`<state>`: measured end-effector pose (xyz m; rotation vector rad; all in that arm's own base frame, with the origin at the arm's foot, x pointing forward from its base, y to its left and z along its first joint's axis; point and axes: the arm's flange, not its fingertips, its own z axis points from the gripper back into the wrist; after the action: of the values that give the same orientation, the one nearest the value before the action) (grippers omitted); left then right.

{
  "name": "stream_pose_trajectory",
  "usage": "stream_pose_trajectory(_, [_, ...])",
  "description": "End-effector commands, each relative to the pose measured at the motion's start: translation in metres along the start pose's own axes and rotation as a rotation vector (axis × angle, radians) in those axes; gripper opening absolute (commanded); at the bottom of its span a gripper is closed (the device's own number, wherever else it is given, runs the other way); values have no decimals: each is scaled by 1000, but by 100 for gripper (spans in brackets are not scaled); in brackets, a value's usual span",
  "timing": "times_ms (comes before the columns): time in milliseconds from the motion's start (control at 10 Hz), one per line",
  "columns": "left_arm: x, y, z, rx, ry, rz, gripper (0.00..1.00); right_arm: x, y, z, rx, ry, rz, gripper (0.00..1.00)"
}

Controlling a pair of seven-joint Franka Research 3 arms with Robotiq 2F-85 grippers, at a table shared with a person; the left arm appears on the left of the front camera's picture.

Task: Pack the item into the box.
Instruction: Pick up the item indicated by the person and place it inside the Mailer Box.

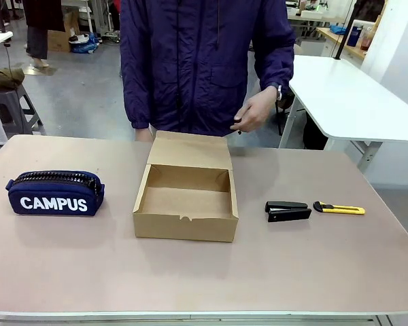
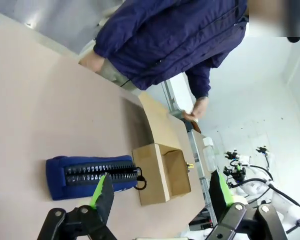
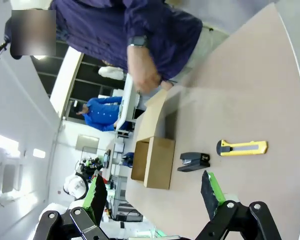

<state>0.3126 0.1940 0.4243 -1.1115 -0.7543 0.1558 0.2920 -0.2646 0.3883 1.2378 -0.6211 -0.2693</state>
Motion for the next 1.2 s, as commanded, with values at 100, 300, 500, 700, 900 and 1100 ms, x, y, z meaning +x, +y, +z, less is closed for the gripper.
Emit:
stream_pose_trajectory(100, [-5, -2, 15, -8, 21, 22, 100, -3, 9, 2, 19, 29, 10, 100])
stream_pose_trajectory(300, [-5, -2, 15, -8, 21, 22, 100, -3, 9, 2, 19, 29, 10, 100])
stream_pose_trajectory(500, [-5, -2, 15, -8, 21, 22, 100, -3, 9, 2, 19, 29, 10, 100])
stream_pose_trajectory(700, [-5, -2, 15, -8, 21, 22, 100, -6, 9, 2, 5, 34, -8, 100])
stream_pose_trajectory(900, [-5, -2, 15, -8, 21, 22, 100, -11, 44, -44, -135, 138, 221, 100])
stream_pose_trajectory(1100, [-5, -2, 15, -8, 21, 22, 100, -23, 92, -114, -198, 325, 560, 100])
